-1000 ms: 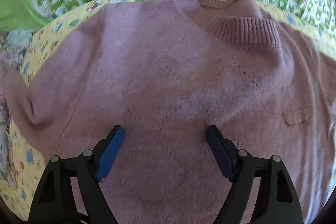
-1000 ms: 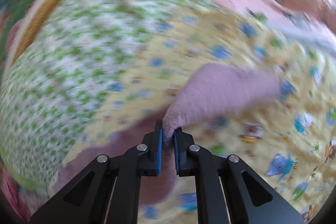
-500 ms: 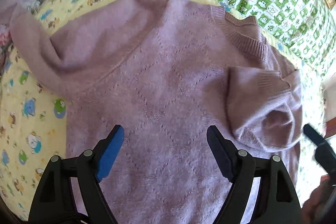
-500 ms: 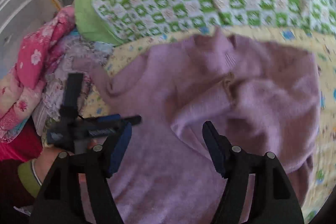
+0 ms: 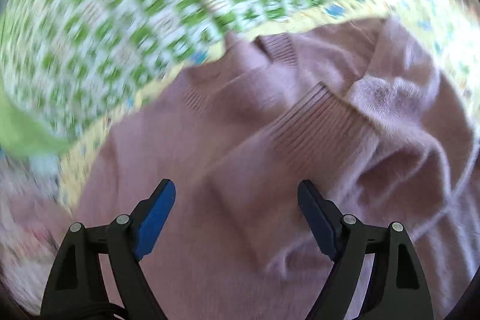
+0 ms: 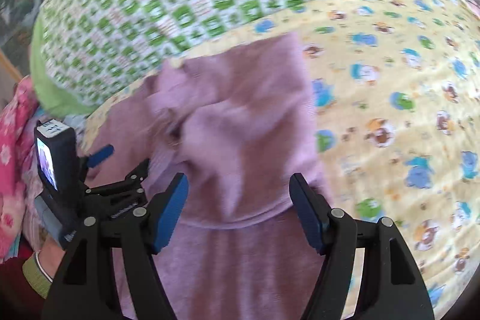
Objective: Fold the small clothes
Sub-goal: 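Grasp a sleeve cuff with the right gripper and fold it across the body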
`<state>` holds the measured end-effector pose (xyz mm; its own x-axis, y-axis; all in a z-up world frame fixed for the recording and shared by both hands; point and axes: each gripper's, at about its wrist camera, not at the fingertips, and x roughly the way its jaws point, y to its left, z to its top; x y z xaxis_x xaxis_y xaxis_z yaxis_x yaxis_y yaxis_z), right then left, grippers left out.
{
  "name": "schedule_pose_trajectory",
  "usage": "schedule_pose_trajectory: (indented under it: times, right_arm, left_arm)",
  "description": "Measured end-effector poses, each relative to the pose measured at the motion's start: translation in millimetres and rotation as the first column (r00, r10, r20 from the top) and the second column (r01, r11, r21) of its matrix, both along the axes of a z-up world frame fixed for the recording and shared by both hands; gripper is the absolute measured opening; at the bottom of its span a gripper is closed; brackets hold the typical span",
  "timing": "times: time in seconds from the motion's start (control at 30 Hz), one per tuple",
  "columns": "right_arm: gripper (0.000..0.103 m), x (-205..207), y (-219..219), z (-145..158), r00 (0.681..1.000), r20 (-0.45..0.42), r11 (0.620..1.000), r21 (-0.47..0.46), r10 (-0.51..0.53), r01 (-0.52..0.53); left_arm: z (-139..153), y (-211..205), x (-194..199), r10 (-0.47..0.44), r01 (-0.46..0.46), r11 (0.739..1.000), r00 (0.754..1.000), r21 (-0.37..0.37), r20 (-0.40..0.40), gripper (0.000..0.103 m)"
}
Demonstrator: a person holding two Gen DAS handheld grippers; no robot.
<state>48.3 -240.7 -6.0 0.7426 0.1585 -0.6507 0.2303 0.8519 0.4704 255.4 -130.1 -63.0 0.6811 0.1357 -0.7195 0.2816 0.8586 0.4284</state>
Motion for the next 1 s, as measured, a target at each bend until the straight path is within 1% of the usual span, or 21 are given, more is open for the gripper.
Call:
schedule_pose_trajectory:
  times: [0.03, 0.07, 0.1, 0.13, 0.17, 0.23, 0.3, 0.33, 0.37, 0.43, 0.47, 0.53, 0.6, 0.63, 0.67, 0.77, 0.83, 0.9, 0.93, 0.97, 1.0]
  right_arm:
    - [0.070, 2, -7, -1, 1.000, -0.008, 1.000, -0.001, -0.015, 0.015]
    - [0.070, 3, -13, -2, 1.000, -0.010, 1.000, 0.004, -0.027, 0.027]
    - [0.070, 5, -19, -2, 0.999, -0.009, 0.999, 0.008, -0.036, 0.036]
    - [0.070, 6, -23, -2, 0.999, -0.007, 0.999, 0.006, -0.045, 0.045]
    - [0.070, 9, -29, -1, 0.998, -0.004, 0.998, -0.005, -0.055, 0.055]
    - [0.070, 13, -36, 0, 0.998, -0.001, 0.998, -0.018, -0.063, 0.063]
    - [0.070, 20, -42, -1, 0.998, -0.003, 0.998, -0.018, -0.068, 0.068]
    - [0.070, 22, -44, -1, 0.998, -0.004, 0.997, -0.017, -0.069, 0.069]
    - [0.070, 27, -46, -1, 0.998, -0.006, 0.998, -0.018, -0.067, 0.067]
    - [0.070, 34, -46, -2, 0.998, -0.010, 0.998, -0.024, -0.061, 0.060]
    - [0.070, 36, -46, -2, 0.998, -0.010, 0.998, -0.029, -0.059, 0.059]
    - [0.070, 43, -44, -2, 0.999, -0.013, 0.998, -0.034, -0.051, 0.051]
    - [0.070, 48, -42, -3, 0.999, -0.018, 0.998, -0.026, -0.050, 0.049]
    - [0.070, 49, -41, -3, 0.999, -0.018, 0.999, -0.022, -0.048, 0.048]
    - [0.070, 51, -39, -3, 0.999, -0.018, 0.999, -0.017, -0.044, 0.044]
    - [0.070, 55, -34, -2, 0.999, -0.022, 0.999, -0.021, -0.028, 0.028]
    - [0.070, 58, -33, -3, 0.999, -0.027, 0.999, -0.026, -0.021, 0.021]
    - [0.070, 63, -34, -4, 0.999, -0.042, 0.999, -0.029, -0.015, 0.013]
    - [0.070, 65, -35, -4, 0.999, -0.046, 1.000, -0.029, -0.012, 0.010]
    - [0.070, 68, -37, -4, 0.999, -0.047, 1.000, -0.028, -0.008, 0.006]
    - [0.070, 70, -38, -4, 0.999, -0.048, 0.999, -0.032, -0.005, 0.004]
  left_arm:
    - [-5, -5, 4, -0.017, 0.017, 1.000, 1.000, 0.021, -0.004, 0.070]
    - [-10, -5, 9, -0.031, 0.032, 0.999, 0.999, 0.021, -0.034, 0.025]
    - [-10, -2, 17, -0.016, 0.016, 1.000, 0.998, 0.001, -0.065, 0.005]
    - [-6, 8, 21, 0.021, -0.024, 0.999, 0.997, -0.046, -0.076, 0.008]
    - [8, 32, 21, 0.081, -0.093, 0.982, 0.994, -0.162, -0.076, 0.008]
    - [22, 79, 18, 0.221, -0.233, 0.932, 0.972, -0.277, -0.073, 0.009]
    - [17, 139, 11, 0.409, -0.434, 0.840, 0.901, -0.325, -0.148, 0.016]
    - [10, 169, 6, 0.471, -0.518, 0.774, 0.856, -0.364, -0.214, 0.024]
    - [2, 202, -2, 0.503, -0.587, 0.687, 0.810, -0.429, -0.301, 0.027]
    - [0, 225, -14, 0.528, -0.635, 0.622, 0.772, -0.459, -0.353, 0.038]
    - [6, 227, -20, 0.530, -0.634, 0.617, 0.772, -0.466, -0.350, 0.053]
    - [22, 213, -25, 0.502, -0.600, 0.625, 0.798, -0.499, -0.332, 0.062]
    - [38, 173, -20, 0.426, -0.521, 0.689, 0.854, -0.504, -0.299, 0.070]
    - [42, 153, -16, 0.398, -0.487, 0.730, 0.873, -0.480, -0.281, 0.080]
    - [45, 121, -11, 0.354, -0.426, 0.793, 0.904, -0.436, -0.240, 0.082]
    - [42, 46, -2, 0.230, -0.255, 0.932, 0.965, -0.259, -0.124, 0.082]
    - [32, 13, -1, 0.181, -0.188, 0.974, 0.981, -0.129, -0.069, 0.083]
    - [16, -4, 15, 0.186, -0.188, 0.982, 0.981, -0.022, -0.058, 0.083]
    - [9, -3, 23, 0.201, -0.202, 0.979, 0.977, -0.003, -0.069, 0.073]
    - [5, 6, 26, 0.200, -0.204, 0.978, 0.975, -0.036, -0.093, 0.047]
    - [6, 13, 27, 0.193, -0.205, 0.975, 0.973, -0.089, -0.122, 0.030]
